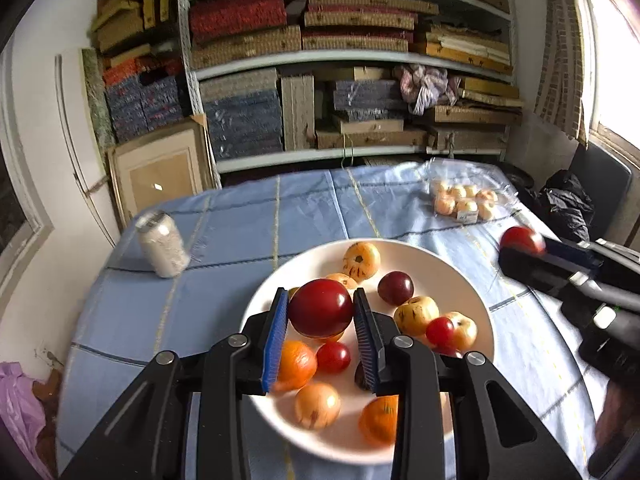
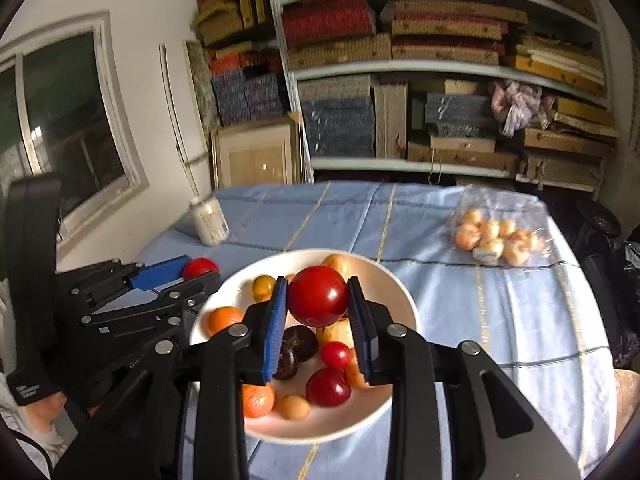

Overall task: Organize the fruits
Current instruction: 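Place the tomato on the plate while the right tool places its tomato there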

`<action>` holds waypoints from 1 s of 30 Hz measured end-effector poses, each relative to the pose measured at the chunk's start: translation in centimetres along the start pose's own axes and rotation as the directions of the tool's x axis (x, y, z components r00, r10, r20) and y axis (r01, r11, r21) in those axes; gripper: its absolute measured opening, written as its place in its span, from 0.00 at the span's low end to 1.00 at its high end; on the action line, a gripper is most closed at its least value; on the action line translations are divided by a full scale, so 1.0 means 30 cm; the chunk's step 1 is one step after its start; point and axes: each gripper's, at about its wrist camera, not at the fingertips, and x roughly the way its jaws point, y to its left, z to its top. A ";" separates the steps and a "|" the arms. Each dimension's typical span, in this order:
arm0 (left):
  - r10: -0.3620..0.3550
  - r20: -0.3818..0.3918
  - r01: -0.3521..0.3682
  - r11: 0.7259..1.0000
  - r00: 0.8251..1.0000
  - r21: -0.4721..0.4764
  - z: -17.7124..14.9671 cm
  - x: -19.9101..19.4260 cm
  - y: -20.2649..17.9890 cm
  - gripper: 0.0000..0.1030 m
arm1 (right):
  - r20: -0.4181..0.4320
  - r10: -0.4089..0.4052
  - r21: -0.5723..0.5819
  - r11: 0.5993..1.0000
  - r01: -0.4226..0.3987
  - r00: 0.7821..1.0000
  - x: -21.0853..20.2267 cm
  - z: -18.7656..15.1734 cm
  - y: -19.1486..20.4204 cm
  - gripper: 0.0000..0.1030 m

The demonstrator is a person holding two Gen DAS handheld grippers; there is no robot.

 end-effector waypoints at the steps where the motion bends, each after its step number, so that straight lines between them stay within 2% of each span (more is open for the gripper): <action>1: -0.004 -0.013 0.004 1.000 1.000 -0.004 -0.001 0.029 0.000 0.32 | -0.017 -0.001 -0.003 1.000 0.001 1.000 0.041 -0.002 0.000 0.28; 5: -0.011 -0.072 0.010 1.000 0.997 -0.017 -0.024 0.155 -0.001 0.32 | -0.089 -0.005 -0.016 1.000 0.004 0.996 0.209 -0.037 0.005 0.28; 8: -0.008 -0.103 0.005 1.000 0.995 -0.029 -0.040 0.223 0.021 0.32 | -0.119 -0.011 -0.021 1.000 0.008 0.993 0.287 -0.050 -0.007 0.28; 14: 0.006 -0.110 -0.009 0.999 0.994 -0.035 -0.047 0.275 0.035 0.32 | -0.156 -0.026 -0.037 0.999 0.021 0.987 0.381 -0.074 -0.021 0.28; 18: 0.022 -0.103 -0.026 0.999 0.994 -0.040 -0.050 0.281 0.041 0.41 | -0.156 -0.023 -0.036 0.999 0.017 0.987 0.398 -0.081 -0.033 0.29; 20: 0.021 -0.104 -0.026 0.998 0.994 -0.049 -0.053 0.280 0.046 0.42 | -0.159 -0.028 -0.040 0.999 0.022 0.987 0.401 -0.082 -0.034 0.30; 26: 0.028 -0.102 -0.036 0.997 0.994 -0.069 -0.046 0.254 0.057 0.44 | -0.144 -0.041 -0.038 0.999 0.036 0.989 0.370 -0.079 -0.044 0.47; 30: 0.041 -0.086 -0.048 0.996 0.995 -0.078 -0.031 0.208 0.067 0.58 | -0.116 -0.051 -0.047 0.998 0.046 0.992 0.314 -0.058 -0.036 0.50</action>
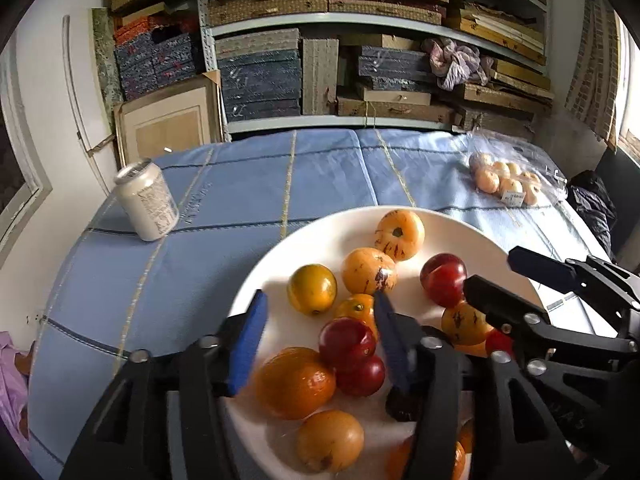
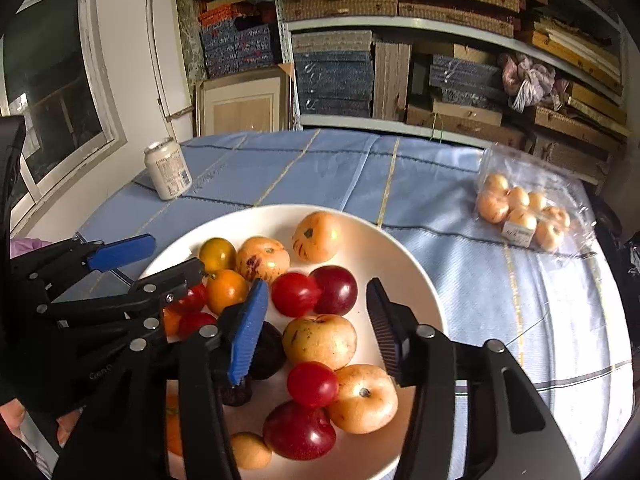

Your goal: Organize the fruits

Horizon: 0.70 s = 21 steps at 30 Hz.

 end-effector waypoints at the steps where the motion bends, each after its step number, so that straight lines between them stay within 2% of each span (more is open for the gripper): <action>1: 0.000 0.008 0.000 1.000 1.000 0.000 0.004 -0.019 0.002 0.59 | 0.005 -0.001 -0.001 1.000 0.001 1.000 -0.013 0.004 0.004 0.52; 5: 0.004 0.038 -0.004 1.000 0.999 0.005 0.013 -0.098 0.002 0.64 | 0.047 0.001 0.002 1.000 -0.001 0.999 -0.108 0.018 0.014 0.56; 8: 0.006 0.060 -0.007 1.000 0.998 0.013 0.011 -0.164 -0.002 0.67 | 0.084 -0.002 0.008 1.000 0.001 0.996 -0.191 0.016 0.020 0.65; 12: 0.006 0.096 -0.006 1.000 0.995 0.004 -0.009 -0.266 -0.002 0.79 | 0.145 -0.038 0.011 0.999 0.037 0.989 -0.328 -0.007 0.039 0.89; 13: 0.008 0.103 -0.008 1.000 0.995 0.001 -0.020 -0.290 -0.002 0.81 | 0.158 -0.045 0.010 0.999 0.043 0.986 -0.354 -0.016 0.044 0.92; 15: 0.019 0.117 -0.018 1.000 0.993 -0.005 -0.045 -0.339 -0.007 0.92 | 0.180 -0.059 0.009 0.998 0.059 0.982 -0.419 -0.043 0.060 0.95; 19: 0.033 0.111 -0.033 0.999 0.993 -0.005 -0.121 -0.414 -0.022 0.96 | 0.171 -0.067 0.045 0.997 0.061 0.983 -0.501 -0.118 0.078 0.96; 21: 0.037 0.100 -0.038 0.999 0.994 0.002 -0.165 -0.439 -0.025 0.96 | 0.168 -0.096 0.073 0.994 0.085 0.981 -0.536 -0.170 0.086 0.96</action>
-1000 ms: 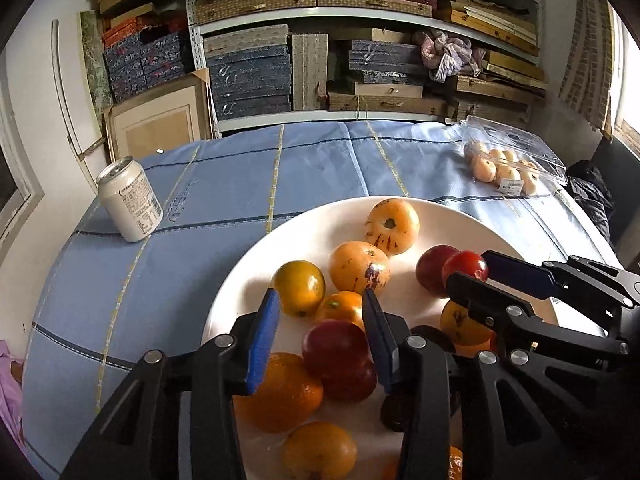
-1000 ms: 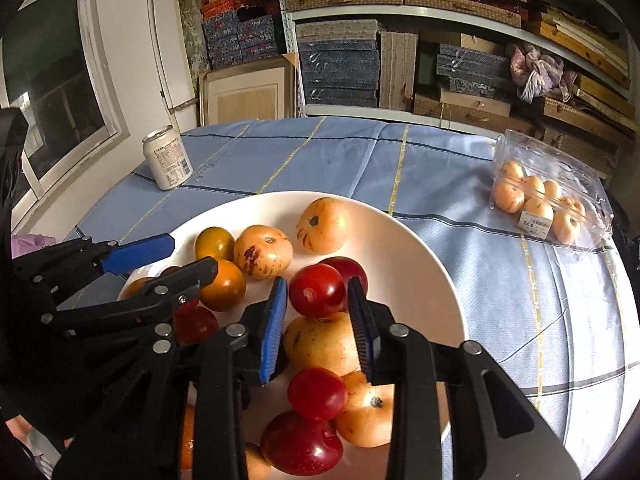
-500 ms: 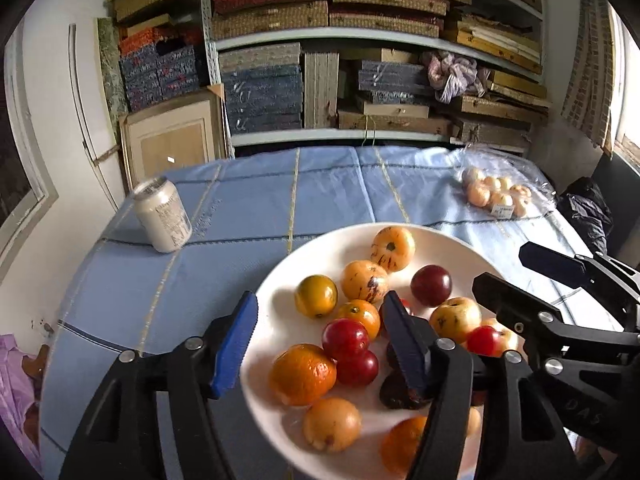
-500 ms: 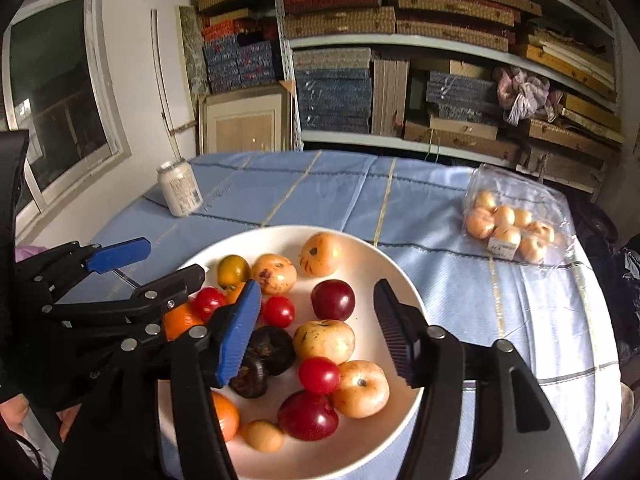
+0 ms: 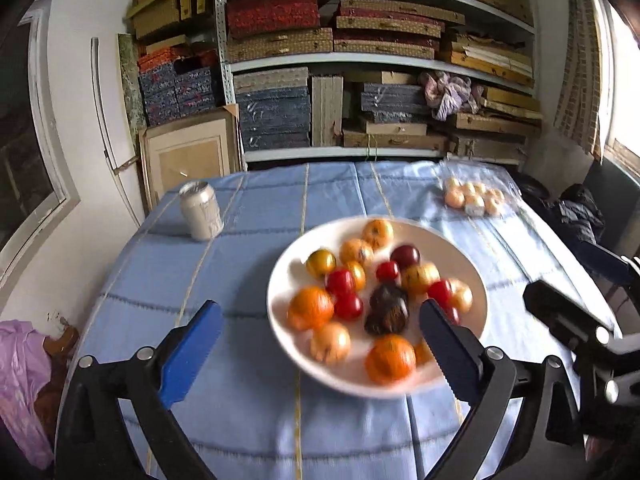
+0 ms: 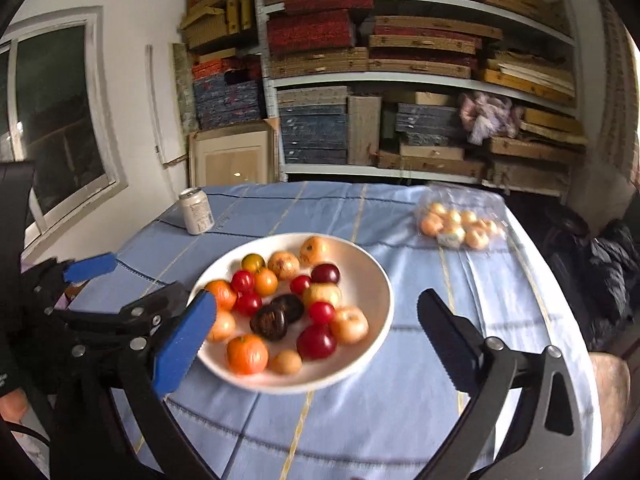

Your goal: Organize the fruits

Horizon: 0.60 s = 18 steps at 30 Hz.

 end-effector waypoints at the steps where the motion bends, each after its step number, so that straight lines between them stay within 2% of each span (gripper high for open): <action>1: 0.012 0.000 -0.012 1.000 1.000 0.006 -0.023 -0.018 -0.003 0.96 | -0.003 -0.011 0.006 1.000 0.011 1.000 -0.013 -0.015 0.001 0.96; 4: 0.045 0.008 -0.045 0.999 0.999 0.011 -0.094 -0.079 -0.015 0.96 | -0.006 -0.061 -0.006 0.998 0.061 0.998 -0.075 -0.077 0.025 0.96; 6: 0.028 0.002 -0.028 1.000 1.000 -0.005 -0.130 -0.118 -0.014 0.96 | 0.003 -0.113 -0.018 0.993 0.113 0.994 -0.124 -0.120 0.046 0.96; 8: 0.017 -0.007 -0.017 1.000 1.000 -0.025 -0.158 -0.155 -0.006 0.96 | 0.003 -0.131 -0.018 0.991 0.131 0.991 -0.157 -0.152 0.057 0.96; 18: 0.107 -0.027 -0.107 0.994 0.994 0.003 -0.262 -0.283 -0.001 0.96 | -0.059 -0.054 -0.012 0.999 0.053 0.997 -0.220 -0.244 0.094 0.96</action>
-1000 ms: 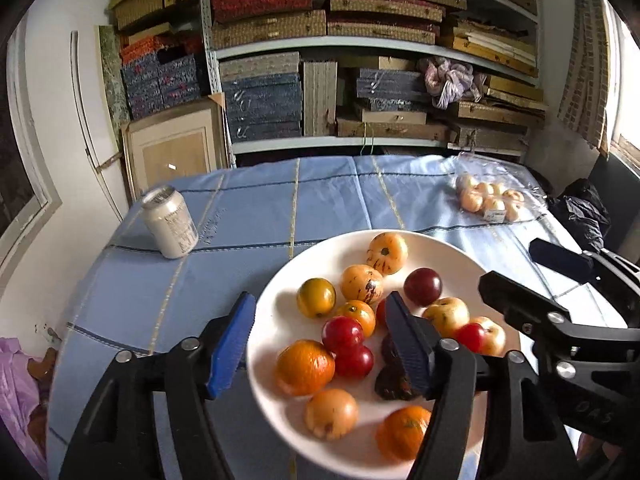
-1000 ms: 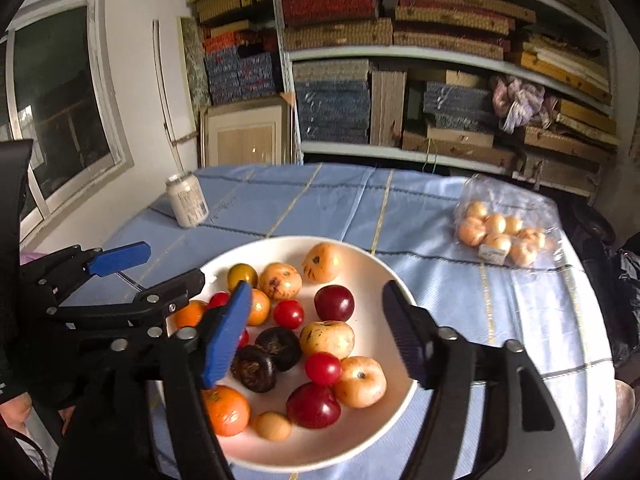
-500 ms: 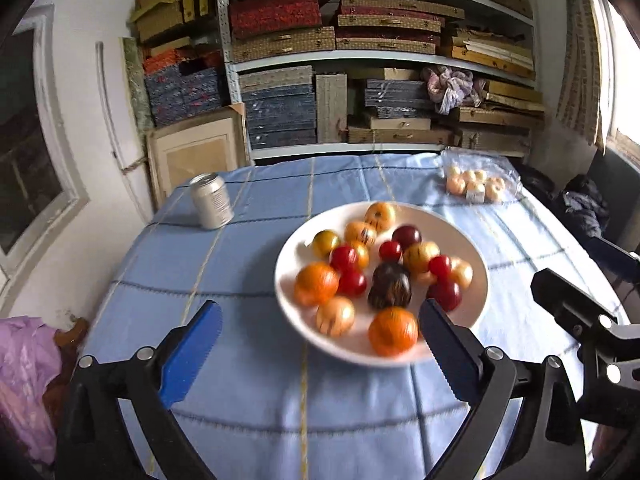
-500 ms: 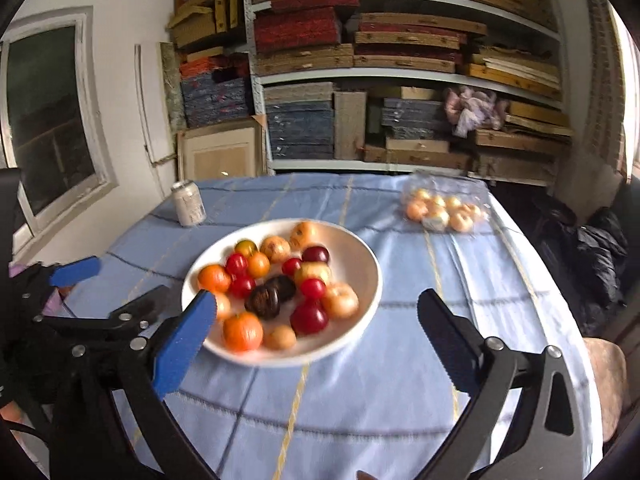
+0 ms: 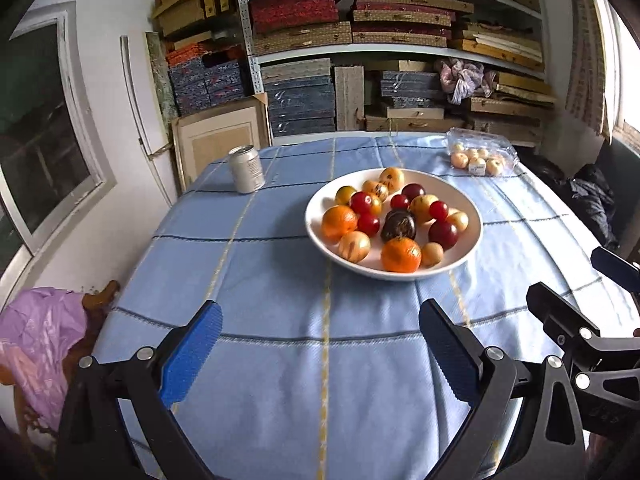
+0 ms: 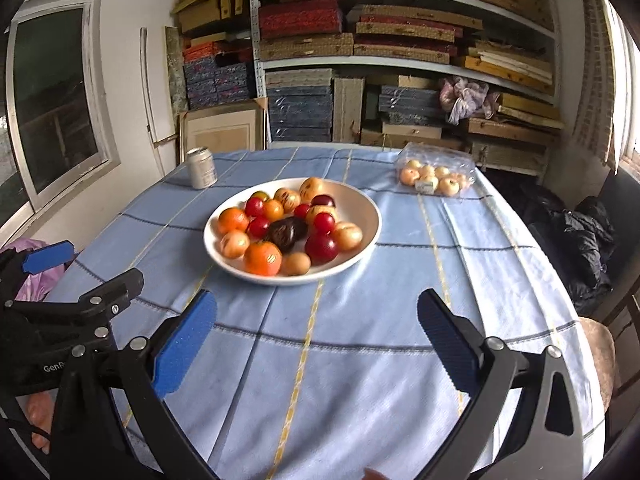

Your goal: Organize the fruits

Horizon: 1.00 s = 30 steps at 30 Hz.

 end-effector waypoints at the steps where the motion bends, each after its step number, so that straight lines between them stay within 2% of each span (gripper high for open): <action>1: -0.002 0.000 0.002 1.000 1.000 0.000 -0.001 -0.001 0.006 0.96 | 0.000 0.001 -0.001 1.000 -0.001 1.000 -0.002 -0.003 0.001 0.96; 15: -0.091 -0.027 0.090 0.996 0.995 -0.022 -0.004 0.014 0.005 0.96 | 0.013 0.008 -0.002 1.000 -0.008 1.000 -0.035 0.000 -0.006 0.96; 30: -0.093 -0.022 0.092 0.996 0.995 -0.020 -0.004 0.021 0.000 0.96 | 0.014 0.010 -0.001 1.000 -0.010 1.000 -0.036 0.003 -0.007 0.96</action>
